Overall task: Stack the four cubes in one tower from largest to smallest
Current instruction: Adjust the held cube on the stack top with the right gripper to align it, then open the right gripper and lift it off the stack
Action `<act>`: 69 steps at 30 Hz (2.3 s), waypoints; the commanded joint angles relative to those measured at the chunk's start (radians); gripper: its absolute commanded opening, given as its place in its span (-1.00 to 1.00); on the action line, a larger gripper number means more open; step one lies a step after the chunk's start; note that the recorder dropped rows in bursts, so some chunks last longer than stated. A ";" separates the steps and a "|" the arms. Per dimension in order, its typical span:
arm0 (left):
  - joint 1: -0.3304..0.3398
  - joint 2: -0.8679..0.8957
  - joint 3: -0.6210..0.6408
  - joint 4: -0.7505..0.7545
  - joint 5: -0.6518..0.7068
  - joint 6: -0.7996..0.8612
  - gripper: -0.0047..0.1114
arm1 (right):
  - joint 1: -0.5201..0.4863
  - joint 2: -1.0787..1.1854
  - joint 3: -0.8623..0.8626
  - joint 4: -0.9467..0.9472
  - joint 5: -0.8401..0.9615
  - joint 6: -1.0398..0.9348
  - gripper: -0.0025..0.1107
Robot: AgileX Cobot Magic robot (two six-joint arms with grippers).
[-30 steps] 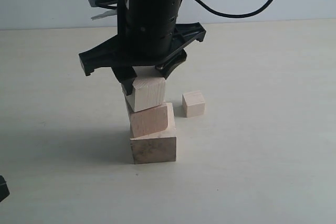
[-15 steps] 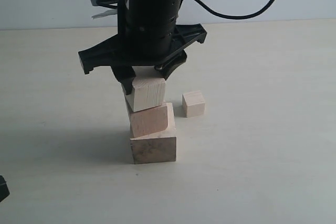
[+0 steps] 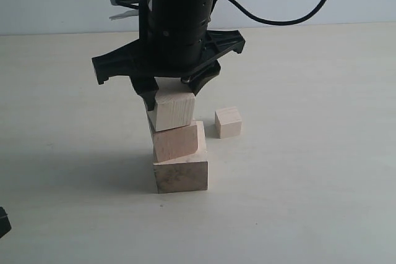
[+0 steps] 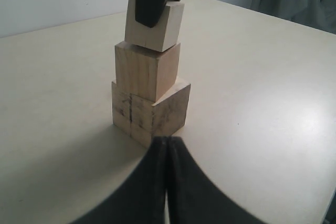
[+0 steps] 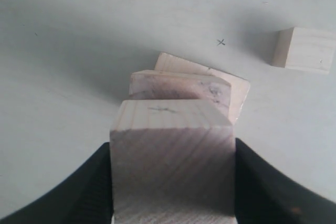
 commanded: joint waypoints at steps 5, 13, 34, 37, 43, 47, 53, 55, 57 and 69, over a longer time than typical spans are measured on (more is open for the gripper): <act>0.002 -0.007 0.000 -0.004 -0.004 -0.001 -0.92 | 0.005 -0.011 0.001 -0.004 -0.006 0.002 -0.64; 0.002 -0.007 0.000 -0.004 -0.004 -0.001 -0.92 | 0.005 -0.011 0.001 -0.004 -0.006 0.002 -0.23; 0.002 -0.007 0.000 -0.004 -0.004 -0.001 -0.92 | 0.005 -0.010 0.001 0.006 -0.006 0.004 0.24; 0.002 -0.007 0.000 -0.004 -0.004 -0.001 -0.92 | 0.005 -0.032 0.001 0.006 -0.006 0.004 0.24; 0.002 -0.007 0.000 -0.004 -0.004 -0.001 -0.92 | 0.005 -0.067 0.004 -0.019 -0.006 0.002 0.24; 0.002 -0.007 0.000 -0.004 -0.004 -0.001 -0.92 | 0.012 -0.101 0.011 -0.032 -0.006 0.002 0.24; 0.002 -0.007 0.000 -0.004 -0.004 -0.001 -0.92 | 0.012 -0.238 0.193 -0.046 -0.070 0.002 0.24; 0.002 -0.007 0.000 -0.004 -0.004 -0.001 -0.92 | 0.016 -0.297 0.273 -0.049 -0.134 0.002 0.22; 0.002 -0.007 0.000 -0.004 -0.004 -0.001 -0.92 | 0.034 -0.363 0.348 -0.070 -0.192 0.002 0.14; 0.002 -0.007 0.000 -0.004 -0.004 -0.001 -0.92 | 0.082 -0.457 0.561 -0.003 -0.477 -0.012 -0.96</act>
